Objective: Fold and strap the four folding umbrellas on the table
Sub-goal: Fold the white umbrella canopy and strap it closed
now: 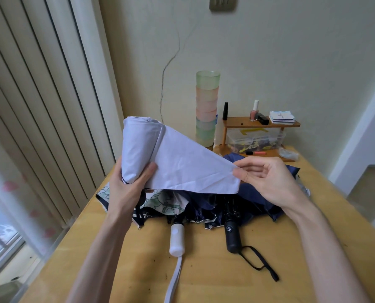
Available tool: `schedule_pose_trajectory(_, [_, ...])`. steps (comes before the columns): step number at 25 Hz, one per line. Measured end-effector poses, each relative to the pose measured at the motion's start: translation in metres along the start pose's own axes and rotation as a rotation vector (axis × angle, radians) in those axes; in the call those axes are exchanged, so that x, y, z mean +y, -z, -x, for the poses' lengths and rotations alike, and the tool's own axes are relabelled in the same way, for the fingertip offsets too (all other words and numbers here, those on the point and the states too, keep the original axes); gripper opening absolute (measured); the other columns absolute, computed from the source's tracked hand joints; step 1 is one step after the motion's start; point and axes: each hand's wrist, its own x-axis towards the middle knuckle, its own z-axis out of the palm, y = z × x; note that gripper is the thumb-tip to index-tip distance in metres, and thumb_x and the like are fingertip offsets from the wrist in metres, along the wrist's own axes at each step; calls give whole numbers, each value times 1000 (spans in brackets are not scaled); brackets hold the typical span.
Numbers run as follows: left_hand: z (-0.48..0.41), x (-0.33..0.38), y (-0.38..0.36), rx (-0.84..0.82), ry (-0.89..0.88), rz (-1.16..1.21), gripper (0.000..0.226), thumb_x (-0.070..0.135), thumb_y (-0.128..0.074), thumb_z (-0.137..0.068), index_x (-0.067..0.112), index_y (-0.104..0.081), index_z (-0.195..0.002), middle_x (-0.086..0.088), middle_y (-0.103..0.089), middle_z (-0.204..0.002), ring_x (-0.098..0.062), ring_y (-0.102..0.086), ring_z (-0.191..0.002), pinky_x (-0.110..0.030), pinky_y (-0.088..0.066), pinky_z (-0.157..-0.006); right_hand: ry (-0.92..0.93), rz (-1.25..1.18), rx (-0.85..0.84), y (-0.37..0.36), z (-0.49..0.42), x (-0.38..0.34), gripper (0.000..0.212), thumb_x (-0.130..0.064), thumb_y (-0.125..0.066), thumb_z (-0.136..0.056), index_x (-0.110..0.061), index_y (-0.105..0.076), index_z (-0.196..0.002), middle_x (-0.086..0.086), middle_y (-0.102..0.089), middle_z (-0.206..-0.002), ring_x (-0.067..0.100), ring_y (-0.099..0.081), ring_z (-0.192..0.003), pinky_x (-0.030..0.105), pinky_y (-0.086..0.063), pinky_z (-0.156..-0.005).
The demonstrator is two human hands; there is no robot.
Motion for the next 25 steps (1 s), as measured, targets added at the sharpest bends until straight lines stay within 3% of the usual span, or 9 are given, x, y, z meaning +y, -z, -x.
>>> schedule_pose_trajectory(4, [1, 2, -1, -2, 12, 14, 51, 31, -89, -82, 29, -68, -128, 5, -76, -121, -18, -73, -112, -32, -61, -85, -33, 68, -9, -1, 0, -2, 24, -28, -89, -71, -20, -81, -91, -1, -81, -83, 14, -76, -77, 22, -62, -77])
schedule_pose_trajectory(7, [2, 4, -1, -29, 23, -2, 54, 35, -86, -81, 29, -65, -132, 5, -75, -123, -18, -73, -113, -36, -61, -90, -29, 97, -12, -6, 0, -2, 20, -28, -92, -73, -15, -80, -83, 2, -76, -73, 13, -67, -64, 24, -58, -69])
schedule_pose_trajectory(12, [0, 7, 1, -26, 4, 17, 46, 25, -88, -85, 32, -68, -126, 8, -76, -120, -15, -73, -113, -37, -59, -93, -48, 22, 65, -1, 0, -4, 23, -26, -90, -68, -13, -78, -83, -1, -80, -82, 14, -78, -79, 25, -63, -80])
schedule_pose_trajectory(16, [-1, 1, -3, 6, -10, 27, 45, 30, -89, -84, 31, -70, -124, 6, -76, -120, -19, -73, -112, -40, -59, -93, -73, -150, 175, -4, -1, -2, 28, -14, -87, -77, -18, -78, -103, -3, -79, -80, 12, -78, -84, 22, -61, -86])
schedule_pose_trajectory(20, [-1, -2, -7, 71, 43, 73, 40, 36, -88, -80, 29, -70, -115, 2, -71, -96, -25, -62, -77, -47, -50, -71, -159, -365, 218, -6, -3, 2, 33, -4, -82, -80, -17, -79, -110, 2, -80, -92, 14, -74, -92, 23, -60, -91])
schedule_pose_trajectory(23, [0, -3, -8, 69, 46, 58, 43, 35, -88, -83, 24, -69, -120, 1, -72, -100, -21, -63, -79, -41, -54, -65, -193, -385, 219, -11, -4, 1, 25, -1, -77, -89, -14, -78, -111, 4, -82, -106, 20, -76, -104, 25, -62, -89])
schedule_pose_trajectory(25, [1, -2, -9, 61, 44, 44, 49, 37, -88, -82, 23, -67, -123, 3, -71, -102, -18, -63, -78, -35, -57, -62, -216, -427, 162, -14, -4, -3, 22, -10, -72, -97, -12, -76, -119, 3, -81, -114, 17, -76, -109, 26, -62, -90])
